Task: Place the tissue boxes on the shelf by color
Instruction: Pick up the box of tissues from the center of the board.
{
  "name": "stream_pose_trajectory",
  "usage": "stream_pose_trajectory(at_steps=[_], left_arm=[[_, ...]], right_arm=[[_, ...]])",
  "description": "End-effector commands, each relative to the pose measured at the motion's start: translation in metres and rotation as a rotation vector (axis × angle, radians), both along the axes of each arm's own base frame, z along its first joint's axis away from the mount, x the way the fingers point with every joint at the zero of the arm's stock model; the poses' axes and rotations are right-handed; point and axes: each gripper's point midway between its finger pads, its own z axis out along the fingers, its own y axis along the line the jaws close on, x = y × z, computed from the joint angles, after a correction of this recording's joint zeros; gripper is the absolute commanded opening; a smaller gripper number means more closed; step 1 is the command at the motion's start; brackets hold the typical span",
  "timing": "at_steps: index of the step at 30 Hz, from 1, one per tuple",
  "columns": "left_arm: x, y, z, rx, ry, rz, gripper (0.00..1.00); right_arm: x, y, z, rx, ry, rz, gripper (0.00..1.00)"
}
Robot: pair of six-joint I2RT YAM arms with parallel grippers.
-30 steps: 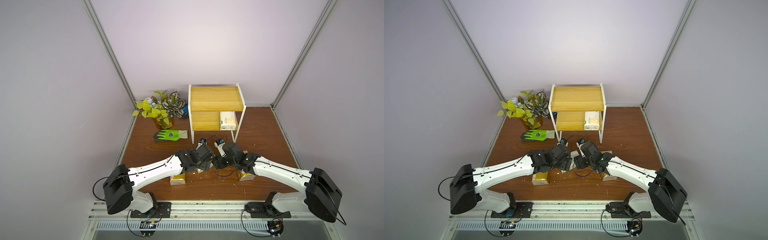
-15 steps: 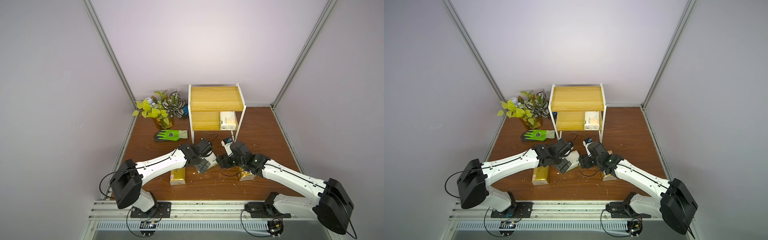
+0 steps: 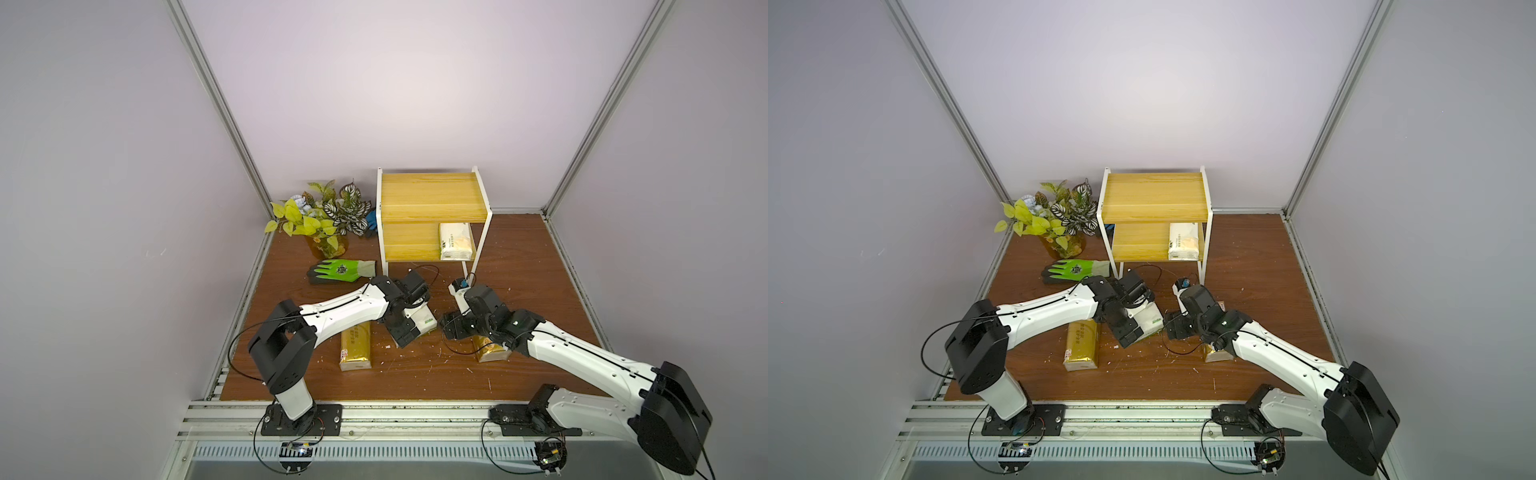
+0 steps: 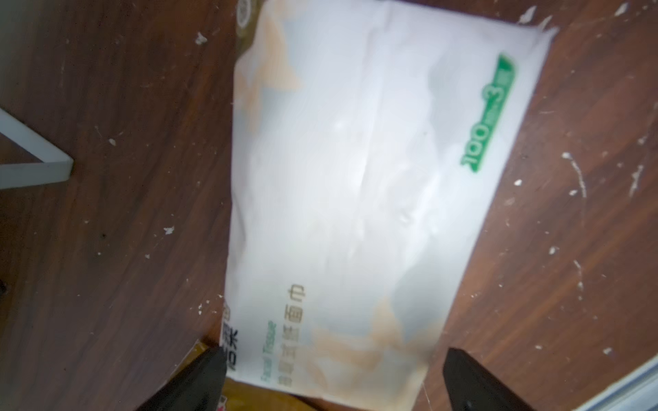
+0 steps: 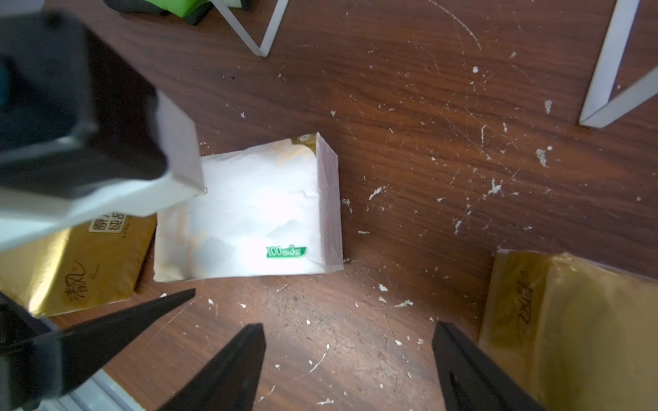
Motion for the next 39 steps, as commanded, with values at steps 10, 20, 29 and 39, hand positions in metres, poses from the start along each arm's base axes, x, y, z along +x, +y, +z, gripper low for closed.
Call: stream_pose_trajectory(at_steps=[10,20,29,39], left_arm=[[0.026,0.013,-0.004,0.078,-0.043,0.04,0.99],[-0.001,0.022,-0.025,0.075,0.067,0.051,0.99],[-0.01,0.026,-0.033,0.07,0.097,0.062,0.95],[-0.002,0.019,-0.033,0.019,0.056,0.117,0.77]], right_arm=[[-0.002,-0.009,0.002,0.013,-0.01,-0.029,0.82],[-0.003,-0.014,-0.002,0.023,-0.016,-0.051,0.82],[-0.002,-0.014,0.0,0.026,-0.02,-0.06,0.81],[-0.003,-0.013,-0.001,0.03,-0.016,-0.053,0.8]])
